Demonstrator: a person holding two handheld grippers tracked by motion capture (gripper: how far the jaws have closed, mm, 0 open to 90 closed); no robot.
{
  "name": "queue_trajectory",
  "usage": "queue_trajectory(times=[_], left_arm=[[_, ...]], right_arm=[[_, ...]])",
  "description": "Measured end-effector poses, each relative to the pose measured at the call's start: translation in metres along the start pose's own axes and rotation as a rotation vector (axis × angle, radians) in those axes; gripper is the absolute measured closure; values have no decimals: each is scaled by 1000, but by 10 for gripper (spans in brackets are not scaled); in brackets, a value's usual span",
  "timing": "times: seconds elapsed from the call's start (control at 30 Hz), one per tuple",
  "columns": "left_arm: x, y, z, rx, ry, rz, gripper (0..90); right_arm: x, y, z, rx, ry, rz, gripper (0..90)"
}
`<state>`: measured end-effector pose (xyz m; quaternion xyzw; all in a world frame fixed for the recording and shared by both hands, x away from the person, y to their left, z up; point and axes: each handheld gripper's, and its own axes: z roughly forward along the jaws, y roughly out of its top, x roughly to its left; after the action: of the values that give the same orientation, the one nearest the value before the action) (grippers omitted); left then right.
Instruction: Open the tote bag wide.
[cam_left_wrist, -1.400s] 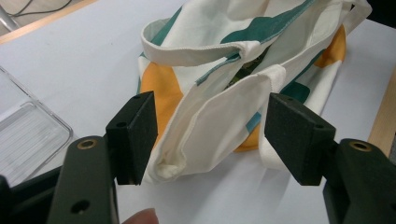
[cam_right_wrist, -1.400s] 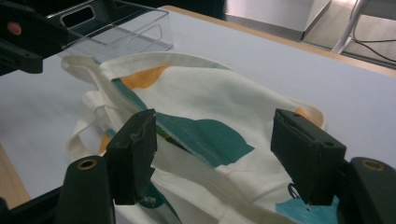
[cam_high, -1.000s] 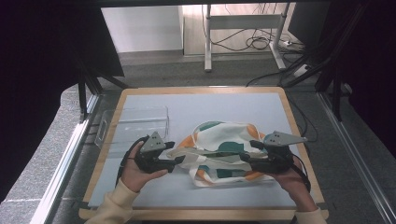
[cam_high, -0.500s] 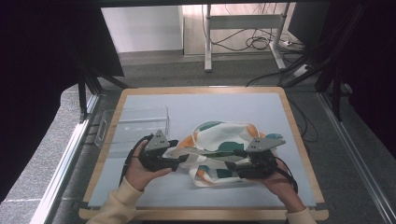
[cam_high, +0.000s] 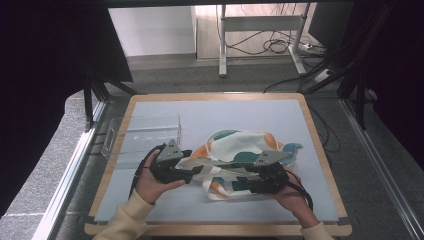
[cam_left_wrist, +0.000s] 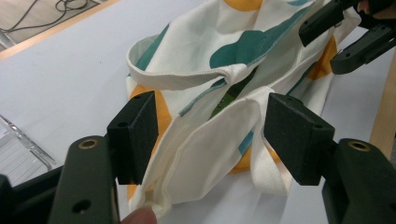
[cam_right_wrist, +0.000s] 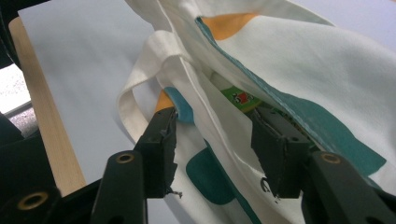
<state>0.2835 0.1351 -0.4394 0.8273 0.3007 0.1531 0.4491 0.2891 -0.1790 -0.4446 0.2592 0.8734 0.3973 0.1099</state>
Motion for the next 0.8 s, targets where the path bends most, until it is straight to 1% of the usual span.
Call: queue_trajectory(times=[0.03, 0.13, 0.17, 0.2, 0.23, 0.27, 0.3, 0.33, 0.37, 0.4, 0.47, 0.5, 0.53, 0.57, 0.6, 0.63, 0.8], left_arm=[[1, 0, -1, -4, -2, -2, 349], [1, 1, -1, -6, -1, -2, 346], [1, 1, -1, -7, -4, -2, 346], [1, 1, -1, -7, -4, -2, 346], [2, 0, -1, -4, -4, -5, 346], [2, 0, -1, -4, -4, -5, 346], [4, 0, -3, -9, -4, -13, 346], [4, 0, -3, -9, -4, -13, 346], [5, -1, -5, -13, -1, -16, 346], [5, -1, -5, -13, -1, -16, 346], [5, -2, -6, -13, 5, -16, 346], [5, -3, -7, -14, 7, -16, 347], [5, -3, -7, -14, 8, -15, 347], [5, -2, -8, -19, 14, -15, 350], [5, -2, -8, -19, 14, -15, 352], [5, -2, -8, -22, 13, -15, 354], [1, 0, -10, -26, 21, -10, 355]], right_arm=[[-1, -1, 1, 5, -2, 5, 512], [-1, -2, 4, 14, -8, 0, 512], [0, -3, 8, 28, -19, -9, 515], [0, -3, 8, 28, -19, -9, 515], [3, -3, 11, 33, -33, -28, 531], [3, -3, 11, 33, -33, -28, 531], [6, -3, 16, 53, -51, -50, 570], [6, -3, 16, 53, -51, -50, 570], [8, -2, 19, 66, -64, -63, 627], [8, -2, 19, 66, -64, -63, 627], [8, -3, 23, 75, -86, -78, 699], [7, -5, 25, 82, -85, -65, 787], [7, -5, 25, 82, -85, -65, 787], [5, -6, 25, 84, -73, -60, 829], [5, -6, 25, 84, -73, -60, 829], [3, -7, 24, 84, -61, -57, 861], [3, -7, 23, 83, -48, -64, 868]])
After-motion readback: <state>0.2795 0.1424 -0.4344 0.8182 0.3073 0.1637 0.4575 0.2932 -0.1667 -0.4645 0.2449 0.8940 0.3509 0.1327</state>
